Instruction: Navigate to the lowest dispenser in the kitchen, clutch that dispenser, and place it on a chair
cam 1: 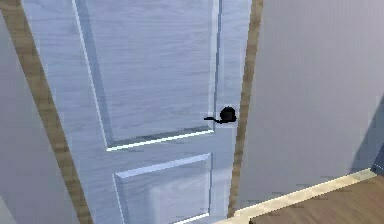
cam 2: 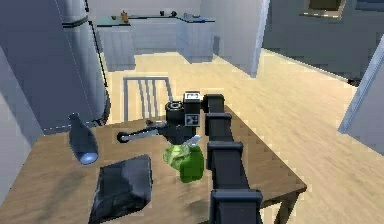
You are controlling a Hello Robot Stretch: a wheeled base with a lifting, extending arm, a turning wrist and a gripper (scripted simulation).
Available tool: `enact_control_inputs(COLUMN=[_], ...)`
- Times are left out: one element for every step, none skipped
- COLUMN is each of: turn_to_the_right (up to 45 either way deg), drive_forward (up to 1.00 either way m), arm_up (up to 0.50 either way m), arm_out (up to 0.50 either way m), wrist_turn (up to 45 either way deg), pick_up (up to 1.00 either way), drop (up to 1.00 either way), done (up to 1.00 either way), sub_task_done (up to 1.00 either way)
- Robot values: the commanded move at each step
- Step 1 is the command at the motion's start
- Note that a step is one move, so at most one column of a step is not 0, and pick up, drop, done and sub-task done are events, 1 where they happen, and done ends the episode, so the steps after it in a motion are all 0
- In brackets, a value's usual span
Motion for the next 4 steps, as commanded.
enact_control_inputs(turn_to_the_right=[0.0, 0.0, 0.0, 0.0], drive_forward=[0.00, 0.00, 0.00, 0.00], arm_up=[0.00, -0.30, 0.00, 0.10], arm_out=[0.00, 0.00, 0.00, 0.00], wrist_turn=[39.0, 0.0, 0.0, 0.0], pick_up=[0.00, 0.00, 1.00, 0.00], drop=[0.00, 0.00, 0.00, 0.00], done=[0.00, 0.00, 0.00, 0.00], sub_task_done=[0.00, 0.00, 0.00, 0.00])
